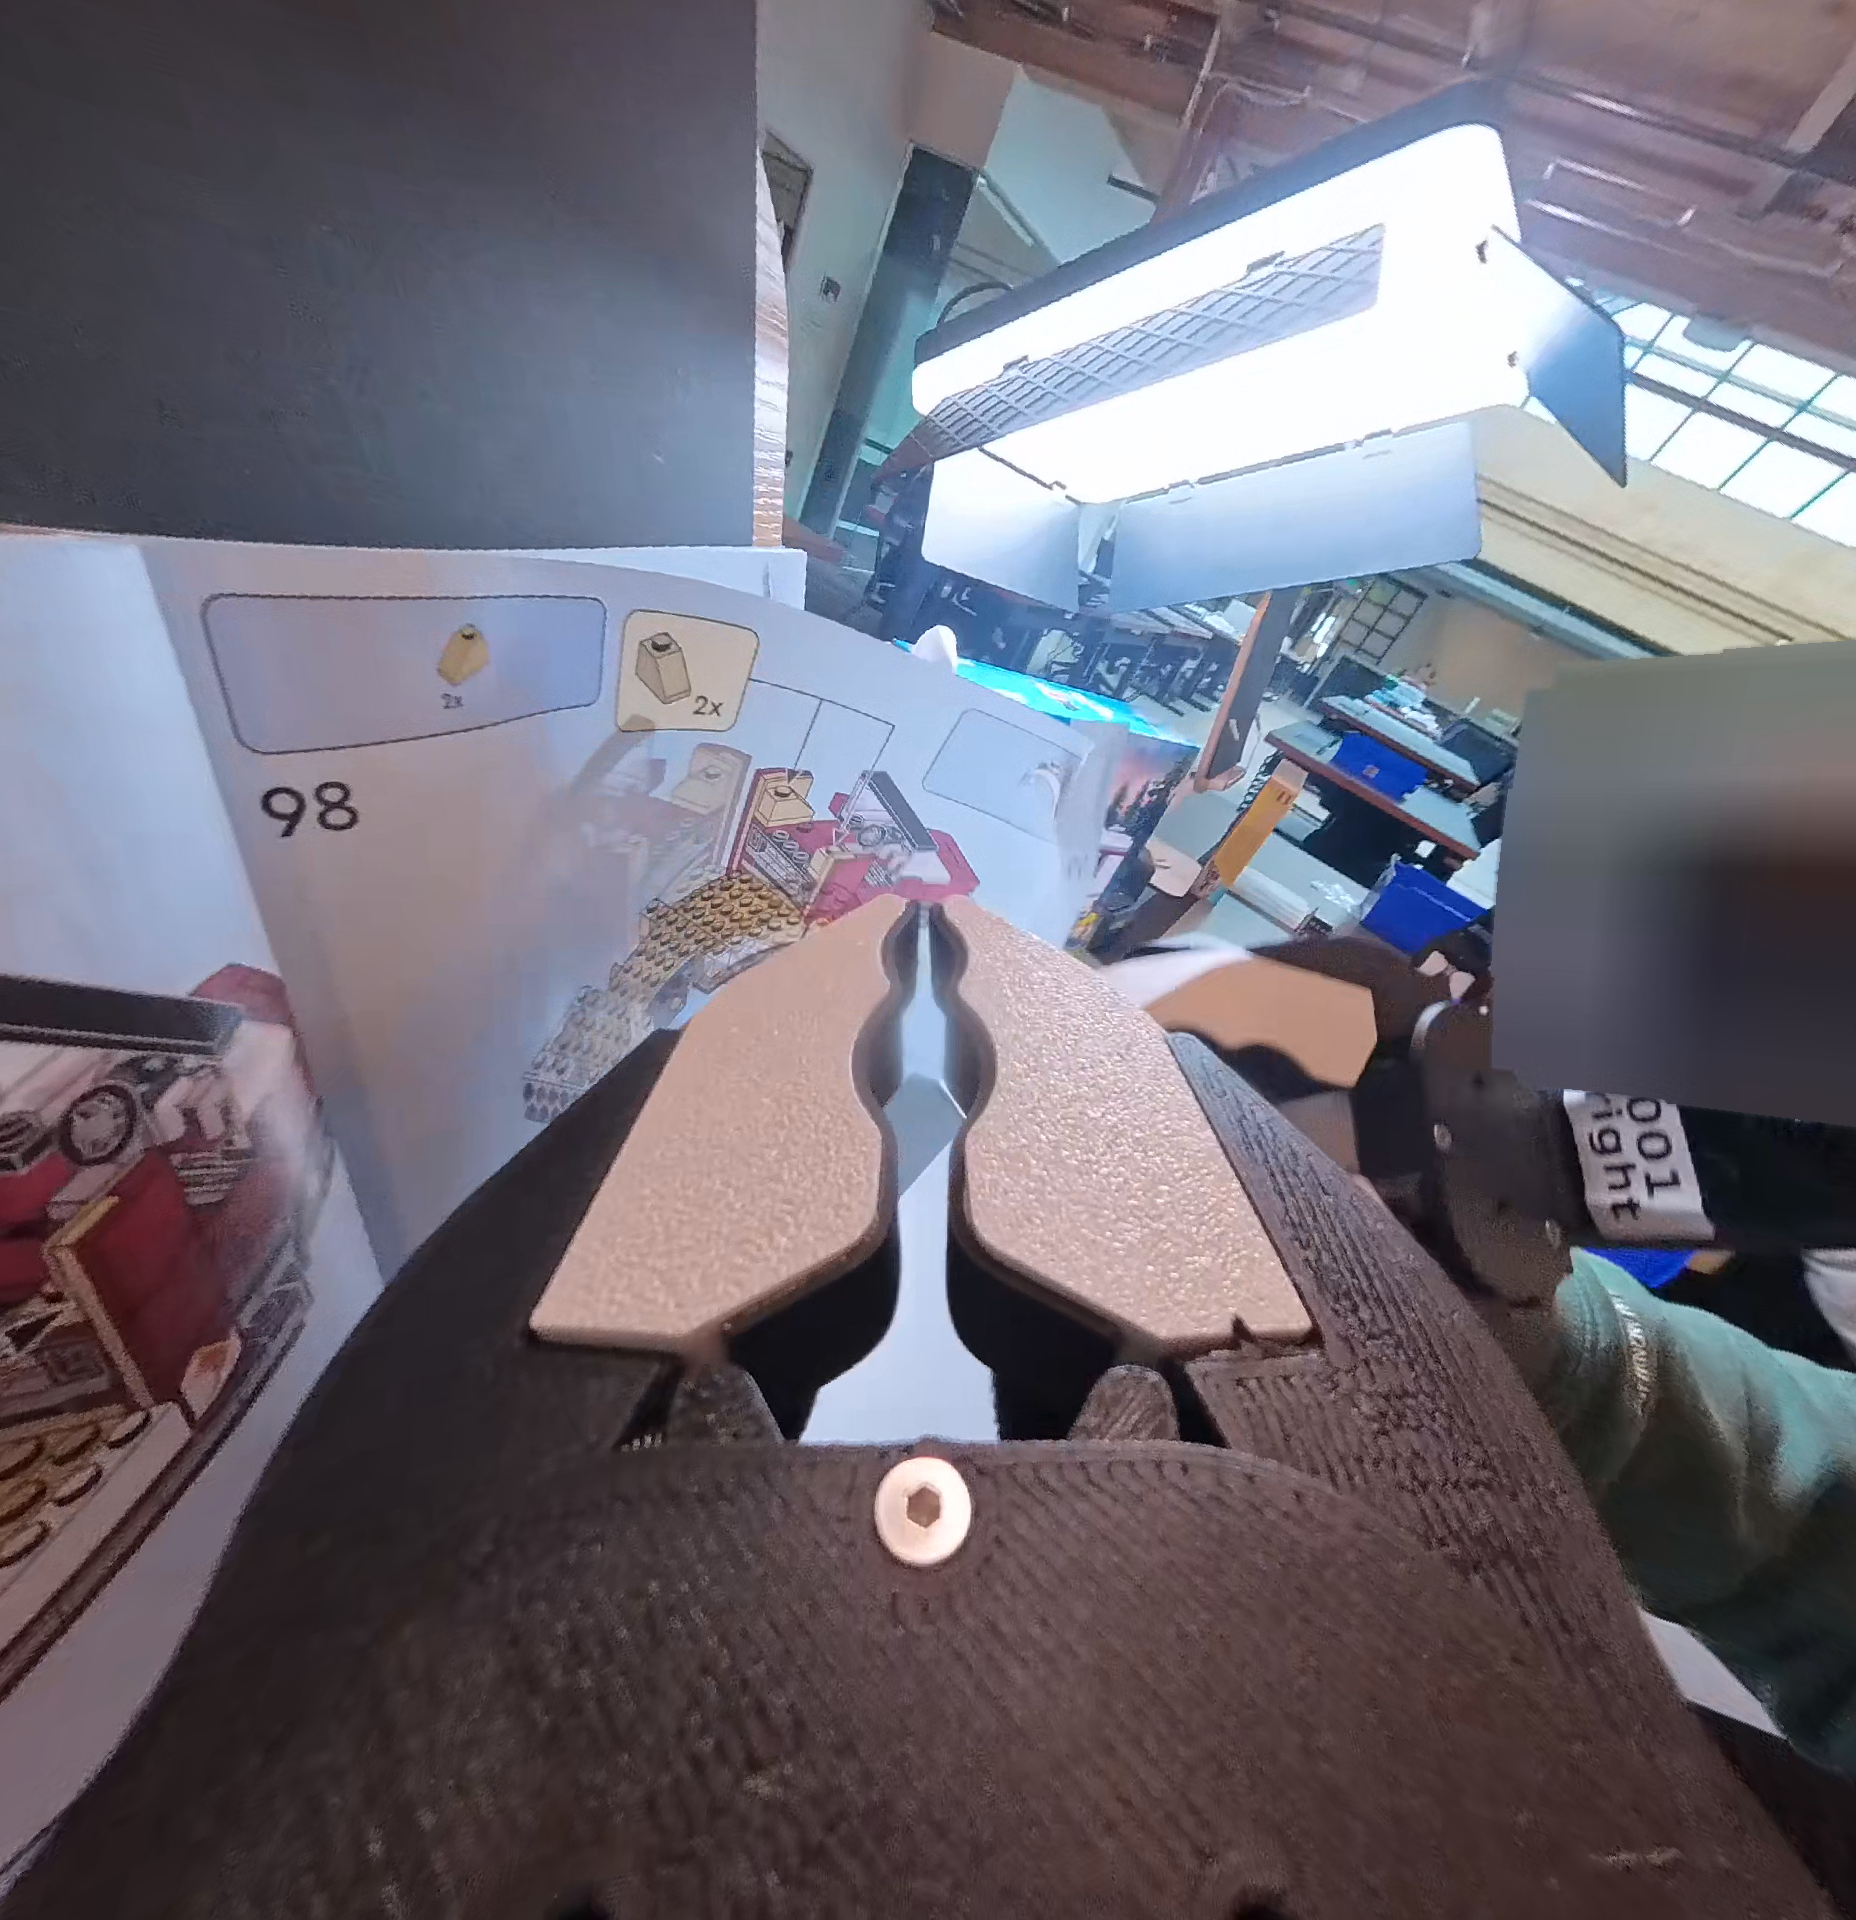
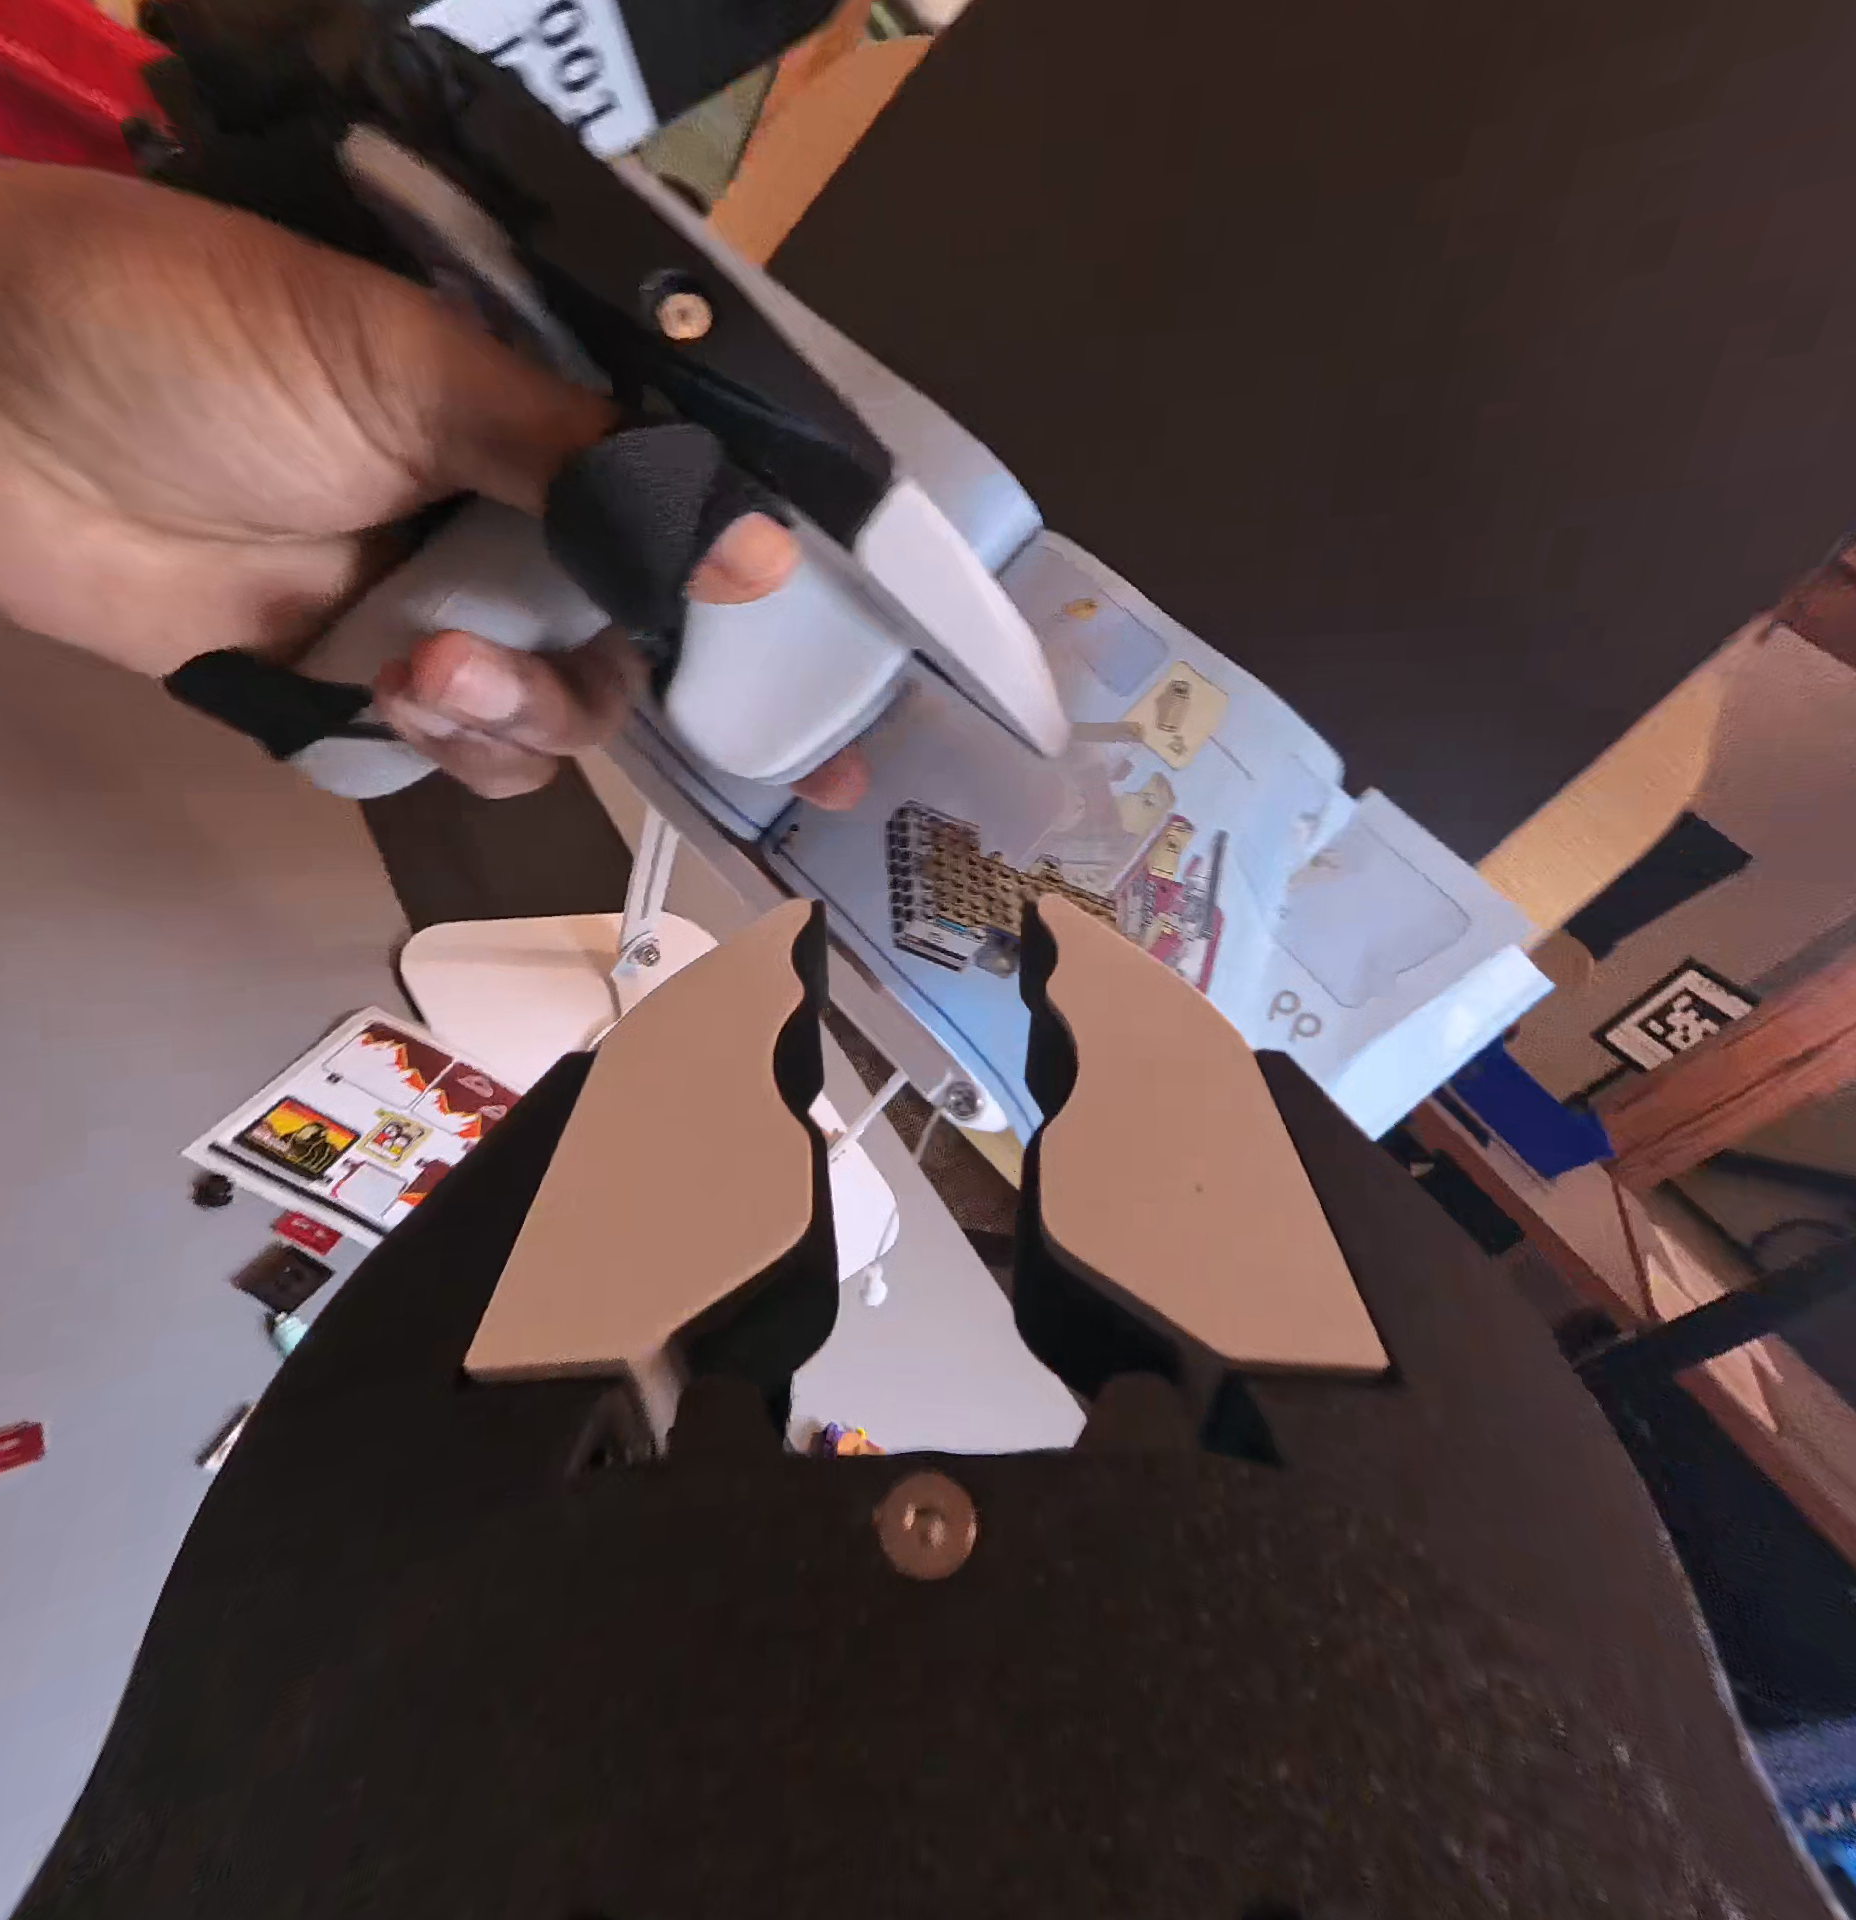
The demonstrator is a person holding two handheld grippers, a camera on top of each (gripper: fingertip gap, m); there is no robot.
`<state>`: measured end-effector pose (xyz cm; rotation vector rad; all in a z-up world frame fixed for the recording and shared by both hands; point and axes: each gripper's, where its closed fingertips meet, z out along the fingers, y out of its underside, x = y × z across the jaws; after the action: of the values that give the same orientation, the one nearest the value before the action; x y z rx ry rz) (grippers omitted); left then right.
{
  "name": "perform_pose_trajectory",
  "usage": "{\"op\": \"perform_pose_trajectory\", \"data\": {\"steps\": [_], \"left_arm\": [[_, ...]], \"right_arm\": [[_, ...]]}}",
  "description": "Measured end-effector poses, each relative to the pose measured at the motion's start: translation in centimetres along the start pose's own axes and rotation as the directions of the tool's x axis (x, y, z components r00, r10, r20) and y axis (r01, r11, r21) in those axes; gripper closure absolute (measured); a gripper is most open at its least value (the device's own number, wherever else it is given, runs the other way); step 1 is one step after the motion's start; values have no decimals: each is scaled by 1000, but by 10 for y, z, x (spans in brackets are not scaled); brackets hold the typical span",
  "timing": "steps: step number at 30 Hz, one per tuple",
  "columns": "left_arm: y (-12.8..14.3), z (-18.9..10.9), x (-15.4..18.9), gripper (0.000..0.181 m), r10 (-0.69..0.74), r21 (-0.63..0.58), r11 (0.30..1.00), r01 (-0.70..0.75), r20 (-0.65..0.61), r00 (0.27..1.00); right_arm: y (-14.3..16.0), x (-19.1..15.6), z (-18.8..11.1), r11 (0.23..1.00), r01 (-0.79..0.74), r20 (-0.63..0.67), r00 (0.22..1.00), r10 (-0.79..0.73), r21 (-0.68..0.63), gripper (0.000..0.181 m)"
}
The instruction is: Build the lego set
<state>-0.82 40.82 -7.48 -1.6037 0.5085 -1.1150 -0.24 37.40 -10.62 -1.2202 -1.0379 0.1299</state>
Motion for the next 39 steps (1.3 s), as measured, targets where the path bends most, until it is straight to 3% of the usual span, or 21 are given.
{"op": "perform_pose_trajectory", "data": {"steps": [2, 5, 6, 7, 8, 12, 17, 27, 29, 31, 33, 36, 39], "left_arm": [[3, 0, 2, 175, 27, -9, 1000, -27, 12, 1000], [7, -4, 7, 175, 71, -18, 997, -71, 25, 997], [9, -5, 8, 175, 85, -18, 996, -84, 28, 996], [10, -5, 9, 175, 99, -22, 995, -98, 33, 995], [11, -6, 9, 175, 113, -30, 993, -111, 41, 993], [12, -15, 8, 175, 157, -48, 987, -154, 66, 985], [8, -23, 7, 172, 178, -49, 983, -174, 83, 980], [14, -14, 27, 133, 163, -71, 985, -158, 72, 984], [15, -17, 27, 144, 167, -70, 984, -161, 91, 982], [14, -26, 30, 165, 184, -55, 982, -180, 86, 979], [16, -37, 31, 174, 195, -51, 980, -192, 81, 977], [14, -61, 32, 180, 211, -33, 977, -209, 71, 975], [8, -89, 23, 180, 242, -47, 970, -238, 99, 965]], "right_arm": [[5, 29, -3, 998, -67, -111, 991, 69, 19, 127], [25, 88, -11, 968, -236, -310, 917, 251, 86, 96], [42, 99, -4, 941, -334, -311, 889, 335, 58, 106], [62, 98, 8, 896, -443, -244, 871, 426, -18, 164], [71, 88, 19, 855, -513, -136, 855, 501, -77, 181], [54, 87, 28, 891, -455, -119, 885, 451, -4, 181], [41, 65, 29, 909, -416, -61, 908, 414, -10, 181], [-7, 3, 11, 978, -207, 5, 978, 207, 34, 181], [-15, -13, 9, 989, -141, 13, 990, 141, 50, 181], [-22, -27, 6, 992, -103, 34, 994, 101, 69, 179], [-29, -47, 4, 991, -99, 114, 990, 88, 89, 165], [-42, -75, -5, 974, -187, 300, 943, 142, 127, 147], [-51, -64, -8, 929, -337, 362, 894, 265, 154, 146]]}}
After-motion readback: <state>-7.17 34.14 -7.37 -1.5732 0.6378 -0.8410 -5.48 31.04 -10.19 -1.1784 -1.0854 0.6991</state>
